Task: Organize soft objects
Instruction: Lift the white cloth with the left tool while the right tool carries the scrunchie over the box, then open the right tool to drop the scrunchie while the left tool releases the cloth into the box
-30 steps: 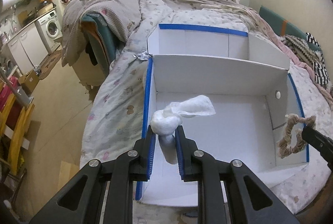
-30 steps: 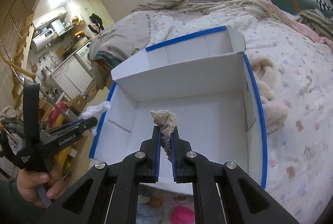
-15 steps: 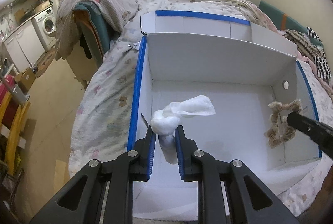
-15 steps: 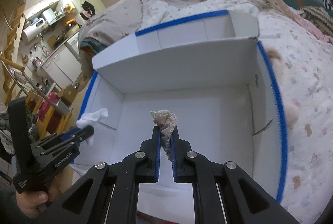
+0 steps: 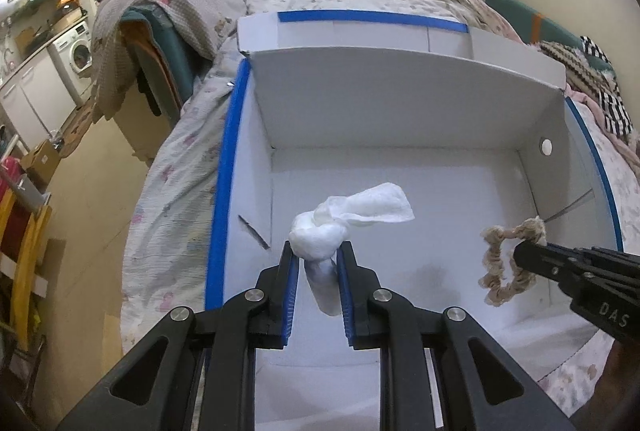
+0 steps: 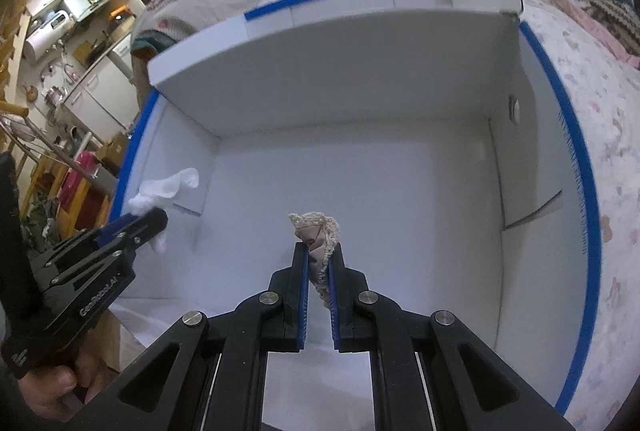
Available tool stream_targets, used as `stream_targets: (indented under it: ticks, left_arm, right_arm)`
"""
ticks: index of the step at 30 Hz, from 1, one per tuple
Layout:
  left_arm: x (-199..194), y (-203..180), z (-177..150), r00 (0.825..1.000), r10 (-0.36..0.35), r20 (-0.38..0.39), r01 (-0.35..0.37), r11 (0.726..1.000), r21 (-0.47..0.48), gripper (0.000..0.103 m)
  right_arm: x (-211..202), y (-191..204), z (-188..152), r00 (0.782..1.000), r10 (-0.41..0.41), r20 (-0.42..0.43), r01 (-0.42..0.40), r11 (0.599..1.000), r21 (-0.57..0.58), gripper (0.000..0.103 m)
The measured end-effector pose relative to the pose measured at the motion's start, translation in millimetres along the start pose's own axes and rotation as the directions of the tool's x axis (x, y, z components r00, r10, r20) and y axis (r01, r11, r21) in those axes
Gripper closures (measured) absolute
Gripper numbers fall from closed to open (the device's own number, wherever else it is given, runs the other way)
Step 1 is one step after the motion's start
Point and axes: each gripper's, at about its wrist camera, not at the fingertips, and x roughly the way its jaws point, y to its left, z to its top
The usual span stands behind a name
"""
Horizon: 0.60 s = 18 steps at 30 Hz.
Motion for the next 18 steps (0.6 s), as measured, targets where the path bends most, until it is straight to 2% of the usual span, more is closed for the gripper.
stream_targets:
  ticks: [6,18]
  left_arm:
    - [9,-2,2,1.0,0.002,-0.016,-0.002,1.0,0.002,0.086]
    - [14,-3,2,1.0,0.008,-0.026,-0.008,1.0,0.003,0.085]
  right_arm:
    - [13,-5,-3,0.998,-0.009,-0.059,0.01,1.0,0.023,0.093]
    - [18,-7,-4,0.996,-0.015,-0.09,0.019,0.999,0.043,0.092]
